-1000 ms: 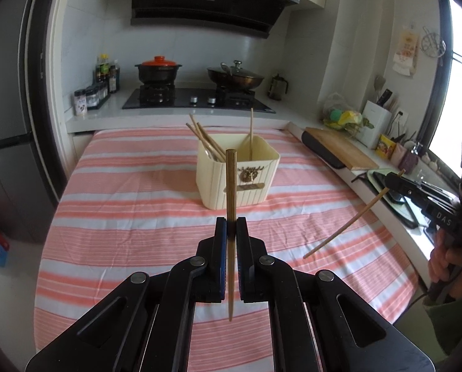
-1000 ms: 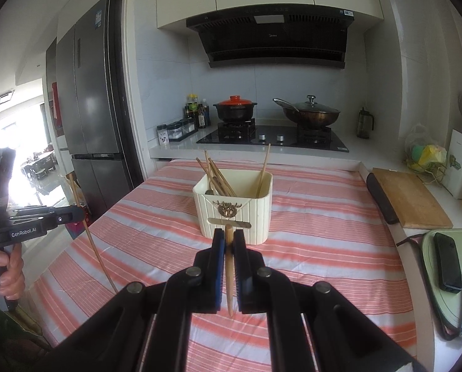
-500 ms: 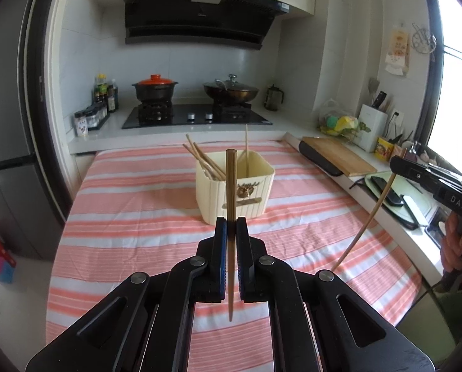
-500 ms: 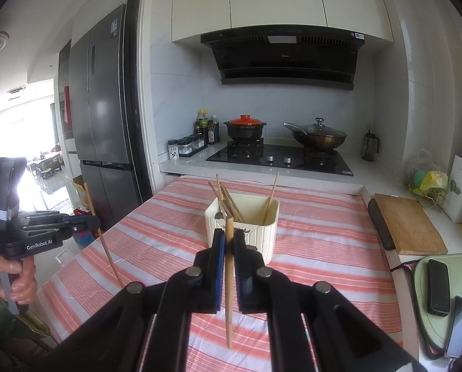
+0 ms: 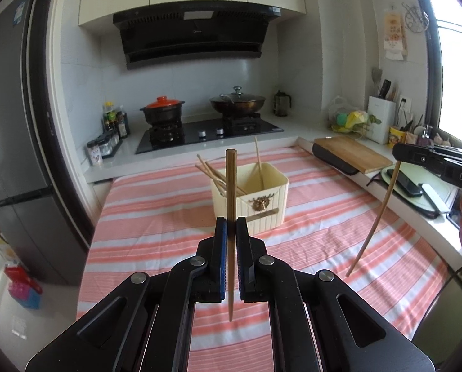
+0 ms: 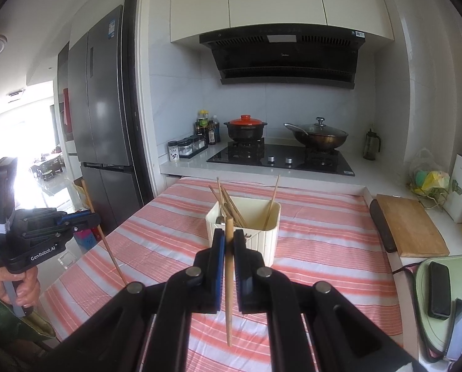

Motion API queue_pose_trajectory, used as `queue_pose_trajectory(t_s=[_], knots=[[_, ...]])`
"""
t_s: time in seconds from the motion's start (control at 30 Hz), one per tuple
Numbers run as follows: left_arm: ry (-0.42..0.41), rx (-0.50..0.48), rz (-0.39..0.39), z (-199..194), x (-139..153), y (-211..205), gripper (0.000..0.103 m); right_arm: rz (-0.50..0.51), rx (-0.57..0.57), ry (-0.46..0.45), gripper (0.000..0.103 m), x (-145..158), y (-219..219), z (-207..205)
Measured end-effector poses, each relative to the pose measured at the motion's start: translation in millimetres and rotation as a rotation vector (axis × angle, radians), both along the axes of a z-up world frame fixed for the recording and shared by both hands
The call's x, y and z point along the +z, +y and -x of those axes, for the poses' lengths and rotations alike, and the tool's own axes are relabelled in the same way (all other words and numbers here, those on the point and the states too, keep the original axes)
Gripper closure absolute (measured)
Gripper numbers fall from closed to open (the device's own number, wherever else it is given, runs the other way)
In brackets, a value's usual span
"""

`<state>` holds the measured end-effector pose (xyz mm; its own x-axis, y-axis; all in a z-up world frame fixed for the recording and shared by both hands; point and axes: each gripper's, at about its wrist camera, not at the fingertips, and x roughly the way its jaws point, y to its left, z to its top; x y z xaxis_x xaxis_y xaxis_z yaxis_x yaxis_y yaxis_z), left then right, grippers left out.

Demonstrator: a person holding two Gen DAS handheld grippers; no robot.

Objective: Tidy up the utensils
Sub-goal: 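Carry both held chopsticks up over the cream basket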

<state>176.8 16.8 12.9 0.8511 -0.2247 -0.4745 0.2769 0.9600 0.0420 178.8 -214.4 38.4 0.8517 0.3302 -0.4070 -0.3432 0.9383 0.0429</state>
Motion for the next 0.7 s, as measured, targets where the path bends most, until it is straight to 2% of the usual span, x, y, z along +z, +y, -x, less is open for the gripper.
queue_pose_trajectory(t_s=[0.13, 0.33, 0.57, 0.7], knots=[[0.017, -0.022, 0.012, -3.6, 1.3, 1.0, 0.099, -0.004, 0.001, 0.016, 0.097, -0.8, -2.4, -5.6], [0.029, -0.067, 0.113, -24.6, 31.7, 18.5, 0.099, -0.002, -0.005, 0.030, 0.097, 10.5, -6.1, -29.5], [-0.095, -0.043, 0.222, -79.8, 93.9, 30.3, 0.099, -0.023, 0.009, -0.057, 0.097, 63.0, -4.5, -87.0], [-0.179, -0.017, 0.273, -126.8, 114.9, 20.2, 0.099, -0.048, 0.009, -0.139, 0.097, 91.9, 3.7, -129.9]])
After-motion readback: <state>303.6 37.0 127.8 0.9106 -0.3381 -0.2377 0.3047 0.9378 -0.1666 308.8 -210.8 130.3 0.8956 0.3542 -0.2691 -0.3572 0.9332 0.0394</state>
